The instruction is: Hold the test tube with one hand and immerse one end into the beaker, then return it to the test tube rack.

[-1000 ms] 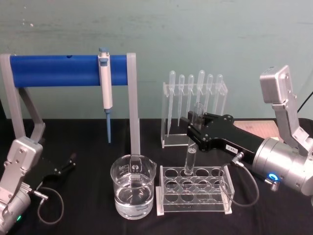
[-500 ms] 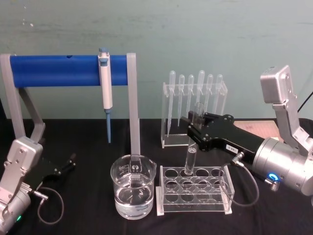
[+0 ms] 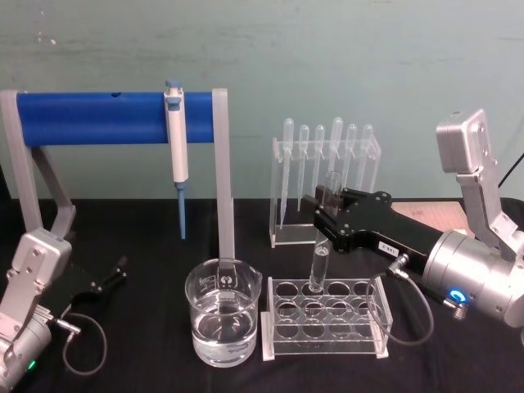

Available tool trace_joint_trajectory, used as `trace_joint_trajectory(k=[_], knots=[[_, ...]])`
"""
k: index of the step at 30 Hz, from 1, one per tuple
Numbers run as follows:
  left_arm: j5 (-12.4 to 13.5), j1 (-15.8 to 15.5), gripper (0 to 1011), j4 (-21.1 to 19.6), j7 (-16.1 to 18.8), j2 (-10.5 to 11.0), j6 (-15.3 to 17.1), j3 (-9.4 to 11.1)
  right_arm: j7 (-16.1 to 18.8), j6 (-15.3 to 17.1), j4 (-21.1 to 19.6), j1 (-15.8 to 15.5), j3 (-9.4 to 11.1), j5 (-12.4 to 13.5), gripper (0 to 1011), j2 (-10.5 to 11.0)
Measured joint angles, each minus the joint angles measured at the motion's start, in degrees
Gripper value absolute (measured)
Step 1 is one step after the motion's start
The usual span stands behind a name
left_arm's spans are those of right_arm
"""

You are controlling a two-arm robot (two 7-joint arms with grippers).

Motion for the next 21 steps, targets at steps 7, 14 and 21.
trace_joint_trajectory(k=[7,14,21], knots=[[0.0,0.0,1000,0.0,0.0,0.0,0.0,0.0,0.0,0.0,0.0,0.0,0.0,-0.01,224,0.0],[0.0,0.0,1000,0.0,0.0,0.0,0.0,0.0,0.0,0.0,0.0,0.0,0.0,-0.01,224,0.0],[0.0,0.0,1000,0.0,0.0,0.0,0.0,0.0,0.0,0.0,0.0,0.0,0.0,-0.01,224,0.0]])
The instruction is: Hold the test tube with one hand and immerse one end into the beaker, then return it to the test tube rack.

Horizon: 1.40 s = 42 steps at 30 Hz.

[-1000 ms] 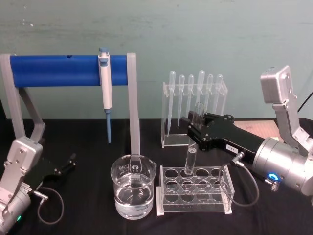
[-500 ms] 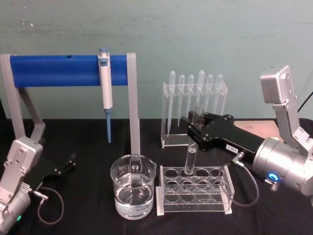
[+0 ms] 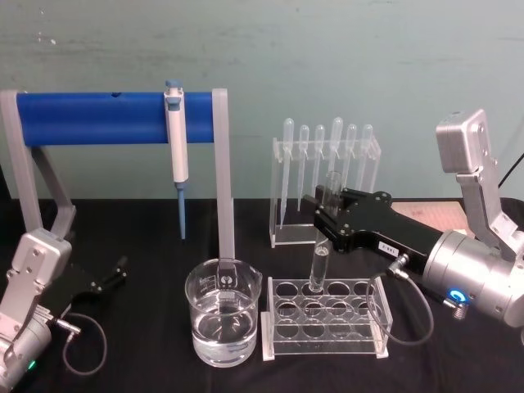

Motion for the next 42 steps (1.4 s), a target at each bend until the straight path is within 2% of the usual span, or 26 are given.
trace_joint_trajectory(k=[26,35,42], knots=[[0.0,0.0,1000,0.0,0.0,0.0,0.0,0.0,-0.01,0.0,-0.01,0.04,-0.07,0.0,224,0.05],[0.0,0.0,1000,0.0,0.0,0.0,0.0,0.0,0.04,0.98,-1.43,3.12,-2.33,-0.46,224,1.72],[0.0,0.0,1000,0.0,0.0,0.0,0.0,0.0,1.87,1.22,-0.14,7.15,-5.16,0.35,224,0.28]])
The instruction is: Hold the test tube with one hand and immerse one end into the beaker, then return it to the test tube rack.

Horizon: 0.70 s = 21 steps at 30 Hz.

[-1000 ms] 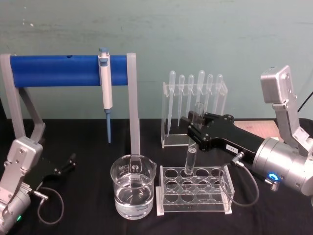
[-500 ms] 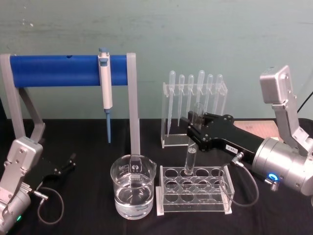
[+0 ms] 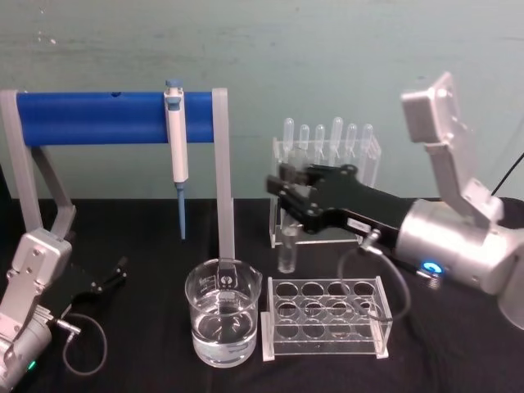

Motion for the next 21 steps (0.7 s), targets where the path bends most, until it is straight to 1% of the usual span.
trace_joint_trajectory(k=[2,3,5,6,7,8,13,19,21], knots=[[0.0,0.0,1000,0.0,0.0,0.0,0.0,0.0,0.64,0.0,1.13,1.61,-1.37,0.1,224,-0.94],[0.0,0.0,1000,0.0,0.0,0.0,0.0,0.0,1.03,0.0,2.08,2.8,-2.43,0.1,224,-1.7],[0.0,0.0,1000,0.0,0.0,0.0,0.0,0.0,1.38,-0.02,3.08,4.02,-3.5,0.07,224,-2.53],[0.0,0.0,1000,0.0,0.0,0.0,0.0,0.0,1.69,-0.06,4.14,5.1,-4.51,0.01,224,-3.31],[0.0,0.0,1000,0.0,0.0,0.0,0.0,0.0,1.77,-0.11,4.59,5.61,-4.96,-0.03,224,-3.69],[0.0,0.0,1000,0.0,0.0,0.0,0.0,0.0,1.87,-0.26,5.54,6.51,-5.83,-0.14,224,-4.4],[0.0,0.0,1000,0.0,0.0,0.0,0.0,0.0,2.14,-0.91,8.3,8.54,-7.76,-0.35,224,-6.39],[0.0,0.0,1000,0.0,0.0,0.0,0.0,0.0,2.13,-1.66,10.87,9.52,-9.28,-0.34,224,-8.09],[0.0,0.0,1000,0.0,0.0,0.0,0.0,0.0,2.11,-2.03,11.27,9.52,-9.59,-0.44,224,-8.27]])
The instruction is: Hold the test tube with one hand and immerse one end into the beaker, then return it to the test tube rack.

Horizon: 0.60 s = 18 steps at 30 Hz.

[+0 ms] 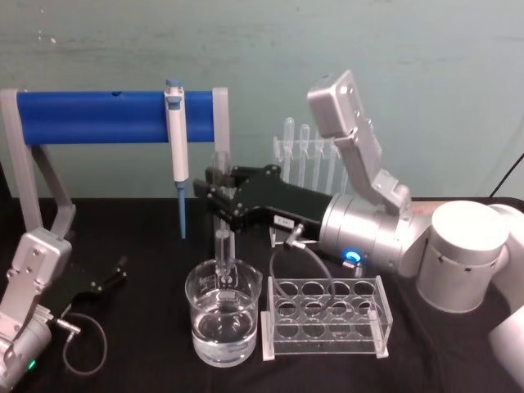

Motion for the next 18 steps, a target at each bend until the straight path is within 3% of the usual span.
trace_joint_trajectory(k=[10,18], knots=[[0.0,0.0,1000,0.0,0.0,0.0,0.0,0.0,0.21,-3.46,3.28,-0.76,-2.04,-2.61,224,-0.98],[0.0,0.0,1000,0.0,0.0,0.0,0.0,0.0,1.1,-5.7,5.75,-1.99,-2.54,-3.94,224,-1.85]])
